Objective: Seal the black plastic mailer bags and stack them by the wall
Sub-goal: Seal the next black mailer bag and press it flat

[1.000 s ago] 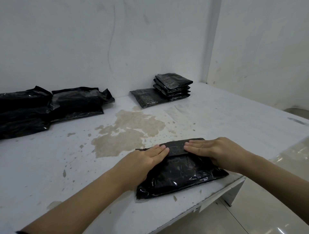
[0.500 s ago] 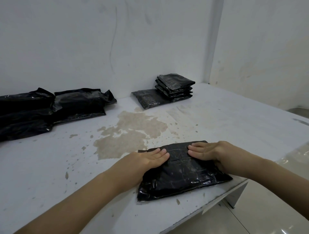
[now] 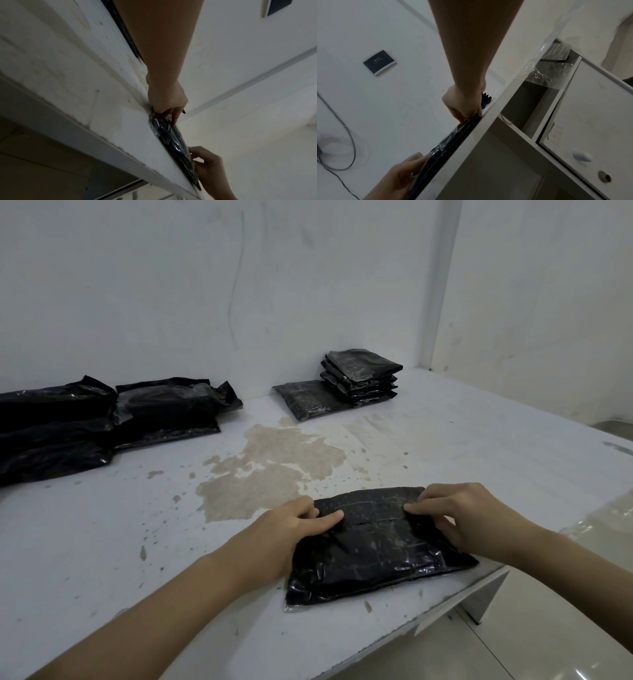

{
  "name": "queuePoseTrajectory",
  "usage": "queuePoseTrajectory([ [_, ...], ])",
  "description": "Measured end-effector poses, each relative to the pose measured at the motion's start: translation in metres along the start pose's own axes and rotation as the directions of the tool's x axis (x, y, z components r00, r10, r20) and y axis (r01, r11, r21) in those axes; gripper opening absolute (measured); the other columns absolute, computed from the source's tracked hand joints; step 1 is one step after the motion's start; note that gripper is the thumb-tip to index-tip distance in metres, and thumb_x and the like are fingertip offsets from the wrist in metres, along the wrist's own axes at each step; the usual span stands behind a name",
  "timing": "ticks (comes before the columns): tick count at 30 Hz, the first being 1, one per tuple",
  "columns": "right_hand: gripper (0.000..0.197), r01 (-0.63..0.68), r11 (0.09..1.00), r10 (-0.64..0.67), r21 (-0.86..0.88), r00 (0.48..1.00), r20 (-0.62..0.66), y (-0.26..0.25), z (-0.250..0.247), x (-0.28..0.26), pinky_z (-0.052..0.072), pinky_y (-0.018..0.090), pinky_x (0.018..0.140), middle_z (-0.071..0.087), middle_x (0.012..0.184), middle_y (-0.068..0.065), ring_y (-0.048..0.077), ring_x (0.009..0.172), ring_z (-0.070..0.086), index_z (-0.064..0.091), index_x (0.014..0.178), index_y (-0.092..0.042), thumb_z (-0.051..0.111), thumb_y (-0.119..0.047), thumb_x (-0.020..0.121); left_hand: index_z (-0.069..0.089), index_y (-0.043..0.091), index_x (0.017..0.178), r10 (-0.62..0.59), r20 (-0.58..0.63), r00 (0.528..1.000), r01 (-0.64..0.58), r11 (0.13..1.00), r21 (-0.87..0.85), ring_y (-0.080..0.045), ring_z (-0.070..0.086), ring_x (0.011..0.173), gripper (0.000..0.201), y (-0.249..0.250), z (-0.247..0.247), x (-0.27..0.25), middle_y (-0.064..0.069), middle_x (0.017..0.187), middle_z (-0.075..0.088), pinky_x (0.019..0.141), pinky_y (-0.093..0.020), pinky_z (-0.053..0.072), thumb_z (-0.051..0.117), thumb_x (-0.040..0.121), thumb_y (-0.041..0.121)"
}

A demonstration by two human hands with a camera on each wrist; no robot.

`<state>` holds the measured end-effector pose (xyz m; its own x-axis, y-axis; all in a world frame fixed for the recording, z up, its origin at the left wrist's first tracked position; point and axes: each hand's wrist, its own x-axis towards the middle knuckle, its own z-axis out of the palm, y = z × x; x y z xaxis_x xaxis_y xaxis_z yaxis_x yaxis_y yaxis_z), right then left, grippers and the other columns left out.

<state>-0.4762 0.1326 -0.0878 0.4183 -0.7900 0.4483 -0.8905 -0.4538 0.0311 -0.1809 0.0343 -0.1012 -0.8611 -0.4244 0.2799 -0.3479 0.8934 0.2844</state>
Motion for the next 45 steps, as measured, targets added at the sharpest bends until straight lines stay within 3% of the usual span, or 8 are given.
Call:
queuePoseTrajectory([
  [5, 0.046, -0.276, 0.959, 0.239, 0.068, 0.912, 0.333, -0.004, -0.017, 0.012, 0.042, 0.014, 0.062, 0.072, 0.084, -0.007, 0.008, 0.071, 0.061, 0.07, 0.114, -0.027, 0.058, 0.003, 0.082, 0.046, 0.02, 0.139, -0.112, 0.134, 0.985, 0.135, 0.974, -0.183, -0.007, 0.046, 0.128, 0.064, 0.009, -0.017, -0.006, 0.001, 0.105, 0.053, 0.11, -0.015, 0.03, 0.041, 0.085, -0.014],
  [11, 0.044, -0.657, 0.753, 0.643, 0.029, 0.745, 0.179, -0.046, -0.016, 0.028, 0.033, 0.029, 0.058, 0.059, 0.064, 0.003, 0.019, 0.061, 0.051, 0.054, 0.068, -0.012, 0.036, -0.035, 0.101, 0.057, 0.006, 0.074, -0.491, -0.13, 0.861, 0.49, 0.871, -0.04, -0.022, 0.057, 0.072, 0.055, 0.052, -0.009, 0.028, -0.006, 0.072, 0.059, 0.064, -0.033, 0.042, 0.028, 0.099, 0.045],
  [16, 0.049, -0.775, 0.605, 0.79, -0.183, 0.555, 0.261, -0.078, 0.008, 0.04, 0.038, 0.042, 0.096, 0.04, 0.13, 0.01, 0.028, 0.12, 0.039, 0.05, 0.12, -0.015, 0.023, -0.05, 0.099, 0.038, 0.016, 0.126, -0.596, -0.179, 0.783, 0.623, 0.749, 0.226, -0.016, 0.039, 0.113, 0.032, 0.063, 0.012, 0.038, 0.0, 0.124, 0.04, 0.073, -0.023, 0.036, 0.024, 0.104, 0.035],
  [21, 0.059, -0.77, 0.637, 0.728, 0.013, 0.608, 0.316, -0.073, 0.013, 0.035, 0.001, 0.043, 0.118, -0.007, 0.16, 0.009, 0.021, 0.147, -0.01, 0.016, 0.147, -0.007, 0.019, -0.044, 0.101, -0.006, 0.017, 0.152, -0.575, 0.104, 0.811, 0.555, 0.814, 0.174, -0.017, -0.008, 0.147, 0.053, 0.049, 0.013, 0.032, 0.001, 0.161, -0.007, 0.119, -0.033, 0.005, 0.011, 0.104, 0.031],
  [25, 0.058, -0.688, 0.707, 0.575, 0.163, 0.694, 0.432, -0.064, 0.013, 0.031, -0.007, 0.027, 0.116, -0.014, 0.159, 0.001, 0.011, 0.145, -0.013, -0.01, 0.151, -0.014, 0.014, -0.036, 0.104, -0.015, 0.014, 0.15, -0.611, 0.231, 0.757, 0.612, 0.787, 0.076, -0.012, -0.008, 0.147, 0.056, 0.047, 0.01, 0.029, 0.002, 0.16, -0.013, 0.118, -0.034, -0.006, 0.007, 0.103, 0.035],
  [38, 0.06, -0.686, 0.707, 0.467, 0.172, 0.634, 0.616, -0.048, 0.0, 0.027, -0.008, 0.014, 0.109, -0.023, 0.156, -0.007, 0.002, 0.143, -0.014, -0.015, 0.15, -0.019, 0.011, -0.043, 0.102, -0.039, 0.002, 0.136, -0.821, 0.188, 0.54, 0.796, 0.57, 0.205, -0.023, -0.015, 0.146, 0.072, 0.08, 0.007, 0.019, -0.012, 0.154, -0.029, 0.101, -0.058, -0.03, 0.0, 0.098, 0.05],
  [40, 0.059, -0.684, 0.709, 0.471, 0.169, 0.639, 0.608, -0.049, 0.0, 0.026, -0.008, 0.014, 0.108, -0.022, 0.156, -0.006, 0.002, 0.143, -0.014, -0.015, 0.15, -0.019, 0.011, -0.043, 0.102, -0.047, 0.009, 0.131, -0.809, 0.122, 0.576, 0.778, 0.587, 0.222, -0.032, -0.024, 0.143, 0.071, 0.08, 0.002, 0.017, -0.012, 0.145, -0.045, 0.098, -0.061, -0.029, 0.003, 0.099, 0.048],
  [45, 0.059, -0.676, 0.717, 0.479, 0.17, 0.654, 0.585, -0.051, 0.002, 0.026, -0.009, 0.014, 0.108, -0.021, 0.157, -0.005, 0.003, 0.143, -0.015, -0.013, 0.15, -0.017, 0.011, -0.042, 0.102, -0.052, 0.029, 0.125, -0.218, 0.171, 0.961, 0.163, 0.944, 0.287, -0.018, -0.054, 0.123, 0.099, 0.07, -0.003, 0.023, 0.008, 0.134, -0.057, 0.104, -0.036, -0.031, 0.034, 0.09, -0.002],
])
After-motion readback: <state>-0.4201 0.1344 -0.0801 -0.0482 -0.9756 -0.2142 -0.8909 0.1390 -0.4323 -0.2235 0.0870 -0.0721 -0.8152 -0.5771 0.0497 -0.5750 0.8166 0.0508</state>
